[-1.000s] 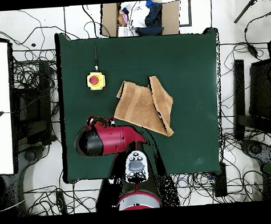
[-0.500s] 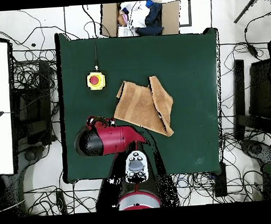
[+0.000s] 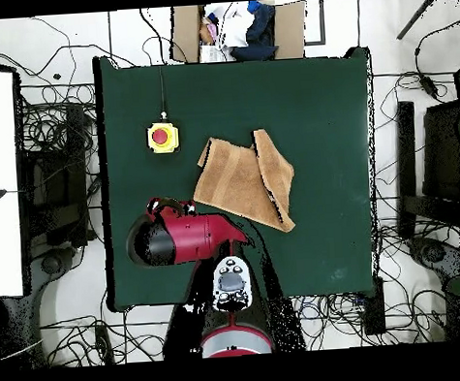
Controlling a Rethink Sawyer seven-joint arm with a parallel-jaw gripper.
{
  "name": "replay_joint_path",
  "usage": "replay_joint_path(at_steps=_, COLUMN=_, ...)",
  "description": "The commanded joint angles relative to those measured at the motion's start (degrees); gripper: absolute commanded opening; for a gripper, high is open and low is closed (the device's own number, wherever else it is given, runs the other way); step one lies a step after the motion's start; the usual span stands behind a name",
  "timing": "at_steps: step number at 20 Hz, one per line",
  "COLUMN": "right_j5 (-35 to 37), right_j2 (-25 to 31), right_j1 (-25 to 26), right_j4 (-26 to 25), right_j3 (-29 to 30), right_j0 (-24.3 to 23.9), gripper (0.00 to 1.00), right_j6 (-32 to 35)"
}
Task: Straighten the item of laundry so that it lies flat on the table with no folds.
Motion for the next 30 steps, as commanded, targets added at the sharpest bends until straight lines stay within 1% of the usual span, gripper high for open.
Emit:
replay_joint_path(at_steps=1, right_j5=-28.96, right_j2=4.63, right_j1=4.17, right_j4=-5.19, right_j3=0.8, right_j0=-5.08, gripper=1.0, right_j6=6.38)
replay_joint_path(at_steps=2, right_j5=-29.84, right_j2=6.03, right_j1=4.69, right_j4=-5.73, right_j3=0.73, right_j0=-7.12, gripper=1.0, right_j6=4.61)
replay_joint_path(at_steps=3, right_j5=-30.43, right_j2=7.55, right_j1=4.11, right_j4=-6.36, right_j3=2.43, right_j0=-9.72, gripper=1.0, right_j6=2.72)
replay_joint_path(at_steps=4, right_j5=-30.0, right_j2=8.7, right_j1=4.23, right_j4=-7.17, right_j3=2.18, right_j0=-12.13, gripper=1.0, right_j6=0.76)
replay_joint_path(at_steps=6, right_j5=-27.19, right_j2=10.56, right_j1=1.36, right_j4=-9.1, right_j3=3.7, right_j0=-16.86, gripper=1.0, right_j6=-3.3)
replay_joint_path(at_steps=10, right_j5=-17.85, right_j2=16.23, right_j1=-1.09, right_j4=-11.91, right_j3=-0.08, right_j0=-29.25, gripper=1.0, right_j6=-15.01)
replay_joint_path(at_steps=11, right_j5=-14.63, right_j2=17.51, right_j1=-1.49, right_j4=-12.37, right_j3=-2.06, right_j0=-31.74, gripper=1.0, right_j6=-18.18)
replay_joint_path(at_steps=12, right_j5=-11.7, right_j2=18.61, right_j1=-2.11, right_j4=-12.69, right_j3=-3.84, right_j0=-33.7, gripper=1.0, right_j6=-20.64)
replay_joint_path(at_steps=14, right_j5=-6.42, right_j2=20.0, right_j1=-3.9, right_j4=-13.15, right_j3=-6.77, right_j0=-35.82, gripper=1.0, right_j6=-23.63)
replay_joint_path(at_steps=15, right_j5=-4.79, right_j2=20.5, right_j1=-4.53, right_j4=-13.4, right_j3=-7.59, right_j0=-36.23, gripper=1.0, right_j6=-23.76)
replay_joint_path(at_steps=18, right_j5=-6.09, right_j2=22.51, right_j1=-5.33, right_j4=-14.15, right_j3=-5.88, right_j0=-36.46, gripper=1.0, right_j6=-19.65)
replay_joint_path(at_steps=21, right_j5=-11.82, right_j2=22.89, right_j1=-4.65, right_j4=-14.68, right_j3=-1.28, right_j0=-33.9, gripper=1.0, right_j6=-10.24)
replay_joint_path(at_steps=24, right_j5=-15.34, right_j2=21.33, right_j1=-2.73, right_j4=-13.91, right_j3=1.4, right_j0=-28.63, gripper=1.0, right_j6=-1.17)
replay_joint_path(at_steps=26, right_j5=-17.53, right_j2=19.13, right_j1=-1.43, right_j4=-13.33, right_j3=1.54, right_j0=-24.15, gripper=1.0, right_j6=4.35)
replay_joint_path(at_steps=30, right_j5=-20.48, right_j2=15.0, right_j1=2.93, right_j4=-10.17, right_j3=0.68, right_j0=-15.87, gripper=1.0, right_j6=13.08)
